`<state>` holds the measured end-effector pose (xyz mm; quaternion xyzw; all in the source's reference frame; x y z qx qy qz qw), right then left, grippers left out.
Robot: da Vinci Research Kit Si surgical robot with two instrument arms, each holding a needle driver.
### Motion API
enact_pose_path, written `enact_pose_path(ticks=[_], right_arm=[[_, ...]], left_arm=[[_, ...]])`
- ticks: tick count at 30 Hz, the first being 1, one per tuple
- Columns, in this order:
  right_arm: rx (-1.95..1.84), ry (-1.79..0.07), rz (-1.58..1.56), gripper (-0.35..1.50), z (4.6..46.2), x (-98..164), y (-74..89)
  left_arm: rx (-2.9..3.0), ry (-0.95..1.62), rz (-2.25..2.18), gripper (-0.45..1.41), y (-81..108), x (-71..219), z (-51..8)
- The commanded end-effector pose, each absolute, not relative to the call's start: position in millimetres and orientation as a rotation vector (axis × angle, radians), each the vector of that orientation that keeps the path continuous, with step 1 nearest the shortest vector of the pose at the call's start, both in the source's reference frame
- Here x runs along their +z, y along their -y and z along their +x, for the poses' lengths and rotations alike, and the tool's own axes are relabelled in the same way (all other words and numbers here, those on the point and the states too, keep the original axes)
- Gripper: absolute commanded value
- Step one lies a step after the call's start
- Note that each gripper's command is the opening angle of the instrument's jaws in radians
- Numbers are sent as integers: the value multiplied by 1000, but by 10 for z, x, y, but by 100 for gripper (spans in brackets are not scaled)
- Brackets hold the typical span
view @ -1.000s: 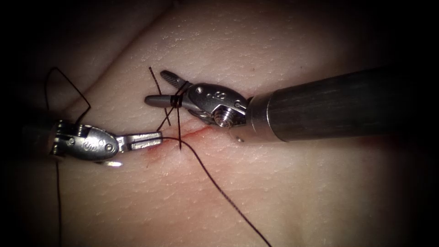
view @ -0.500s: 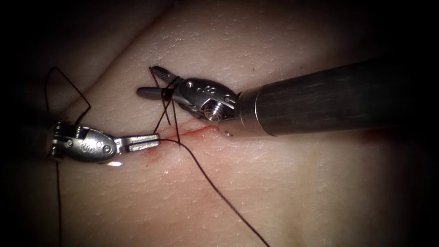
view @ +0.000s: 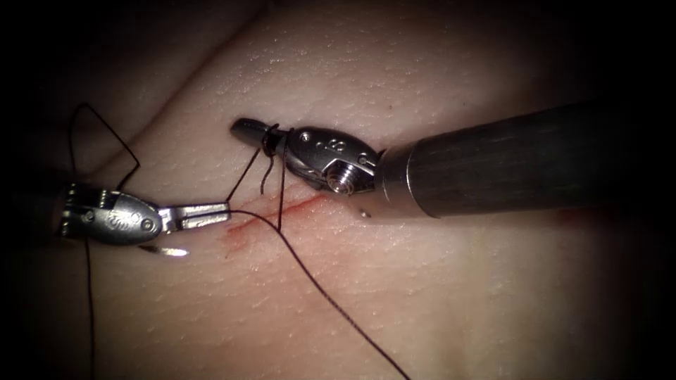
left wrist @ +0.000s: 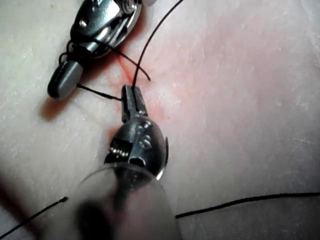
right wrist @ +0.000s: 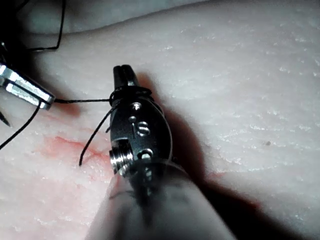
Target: Wound Closure
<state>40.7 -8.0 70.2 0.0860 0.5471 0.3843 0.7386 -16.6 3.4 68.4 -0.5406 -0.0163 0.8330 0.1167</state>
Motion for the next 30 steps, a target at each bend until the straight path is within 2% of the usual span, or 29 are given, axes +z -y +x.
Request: enact_pose_path(ticks=[1,17,30], right_arm=[[838,-1210,188,-35,407,705,92],[833,-1254,154,-35,385,686,149],[814,-1271,160,-35,369,667,189]], left_arm=[[2431,59,-1570,-45,-40,692,-165],[2368,99,-1438,-45,-138,694,-117],[2382,-13,-1396,-45,-204,670,-87]])
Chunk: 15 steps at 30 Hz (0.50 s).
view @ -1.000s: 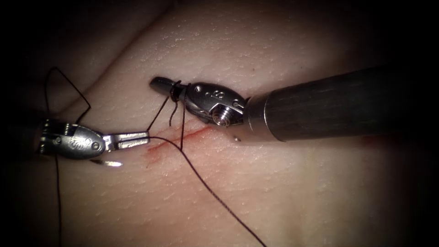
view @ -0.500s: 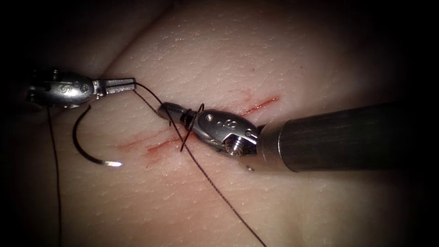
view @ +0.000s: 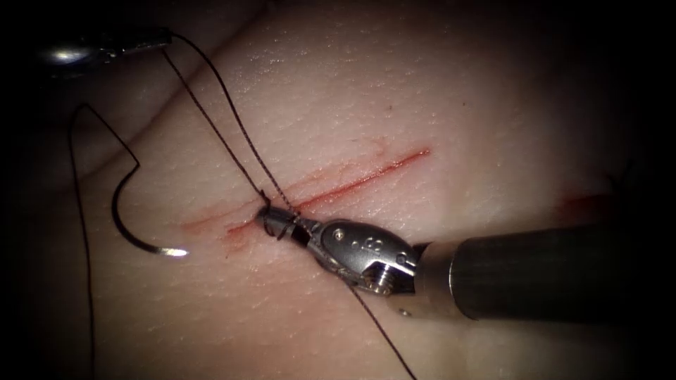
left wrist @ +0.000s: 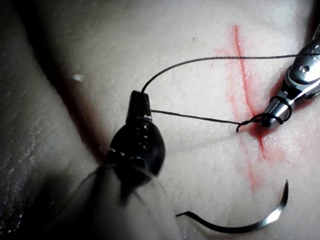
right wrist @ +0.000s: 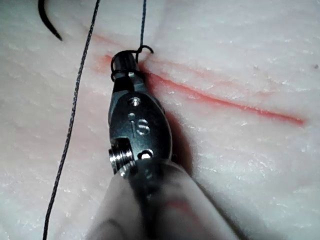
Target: Wound Closure
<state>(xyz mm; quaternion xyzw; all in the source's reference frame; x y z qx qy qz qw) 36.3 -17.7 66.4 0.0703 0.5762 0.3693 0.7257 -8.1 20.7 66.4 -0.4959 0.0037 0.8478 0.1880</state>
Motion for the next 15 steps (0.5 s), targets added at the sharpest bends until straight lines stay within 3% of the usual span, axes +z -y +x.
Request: enact_pose_path(ticks=[1,15], right_arm=[[812,-1271,159,-35,368,666,192],[794,-1281,167,-35,356,656,217]], left_arm=[[2386,-25,-1398,-45,-209,671,-86],[2406,-207,-1311,-45,-274,706,-70]])
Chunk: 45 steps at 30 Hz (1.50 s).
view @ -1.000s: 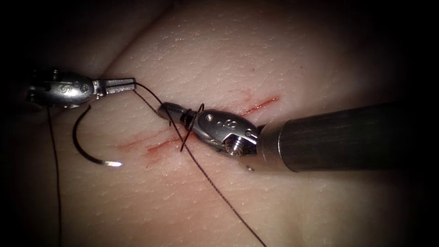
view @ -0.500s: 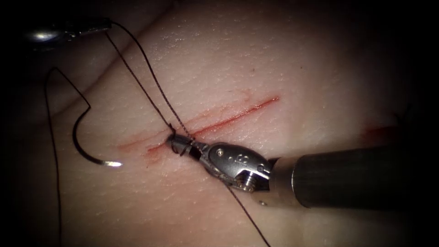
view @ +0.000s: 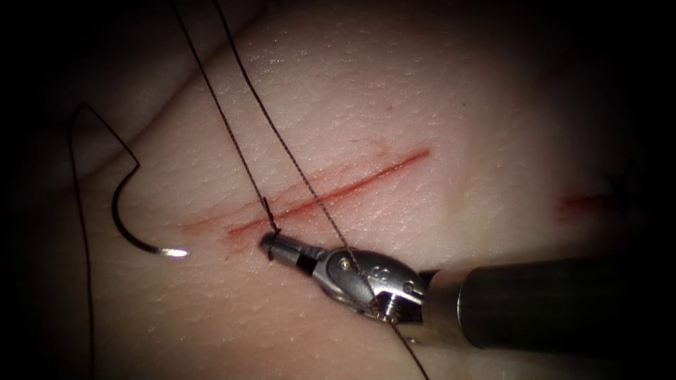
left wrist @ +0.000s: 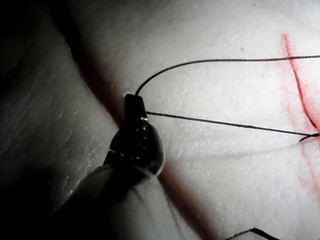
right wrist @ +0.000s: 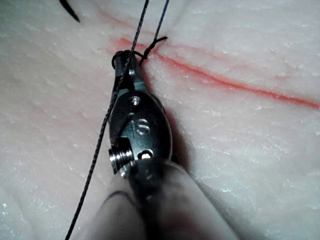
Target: Wound Closure
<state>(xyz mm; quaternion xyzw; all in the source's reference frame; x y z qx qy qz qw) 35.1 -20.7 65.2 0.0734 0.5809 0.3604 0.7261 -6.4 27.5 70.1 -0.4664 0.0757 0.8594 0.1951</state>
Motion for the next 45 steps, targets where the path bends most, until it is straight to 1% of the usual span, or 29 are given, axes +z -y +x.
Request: enact_pose_path(ticks=[1,5,10,21,45], right_arm=[[794,-1281,167,-35,356,656,218],[789,-1284,171,-35,354,654,222],[783,-1287,174,-35,350,649,231],[772,-1297,189,-35,350,639,241],[722,-1280,225,-35,346,634,269]], left_arm=[[2406,-217,-1311,-45,-276,708,-70],[2401,-265,-1287,-45,-287,713,-67],[2403,-416,-1244,-45,-302,717,-64],[2376,-488,-1137,-45,-321,725,-60],[2368,-508,-1121,-45,-343,734,-55]])
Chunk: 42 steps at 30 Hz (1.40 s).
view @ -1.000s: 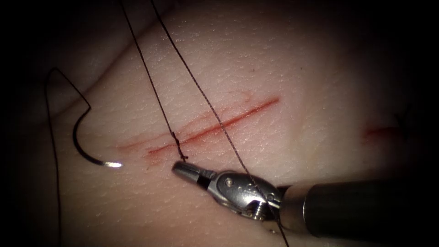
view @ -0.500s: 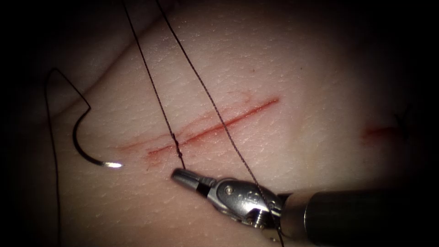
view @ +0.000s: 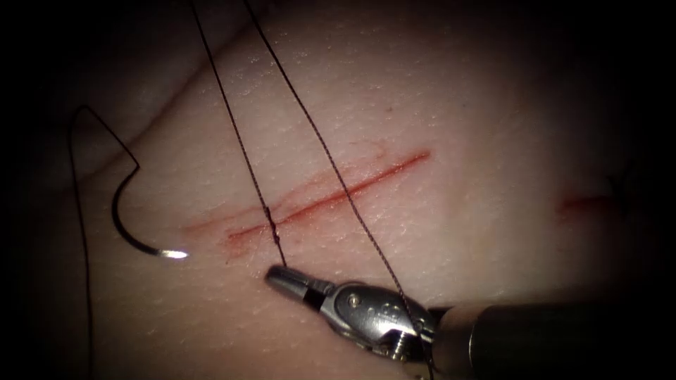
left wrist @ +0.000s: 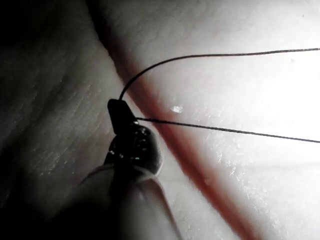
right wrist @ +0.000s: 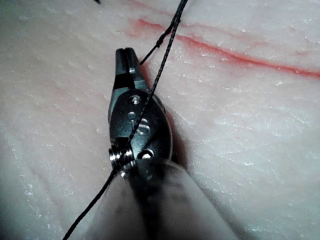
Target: Wound Closure
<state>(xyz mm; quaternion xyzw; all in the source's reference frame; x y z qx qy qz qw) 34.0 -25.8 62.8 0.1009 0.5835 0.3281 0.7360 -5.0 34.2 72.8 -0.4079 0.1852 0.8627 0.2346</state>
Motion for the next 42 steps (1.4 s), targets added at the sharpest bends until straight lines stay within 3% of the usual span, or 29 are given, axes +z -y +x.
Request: enact_pose_path(ticks=[1,28,29,30,33,36,42], right_arm=[[721,-1281,225,-35,345,634,270],[702,-1279,246,-35,353,638,268],[705,-1278,246,-15,355,638,266],[710,-1277,247,34,357,636,263],[718,-1273,252,95,360,629,257],[726,-1272,262,122,361,617,252],[717,-1282,287,140,360,588,241]], left_arm=[[2368,-508,-1121,-45,-343,734,-55],[2364,-496,-1175,-45,-329,728,-60],[2362,-491,-1196,-45,-325,726,-62],[2360,-483,-1226,-45,-319,723,-64],[2348,-454,-1307,-45,-302,713,-71],[2326,-396,-1391,-45,-287,701,-76],[2266,-291,-1563,-45,-255,666,-87]])
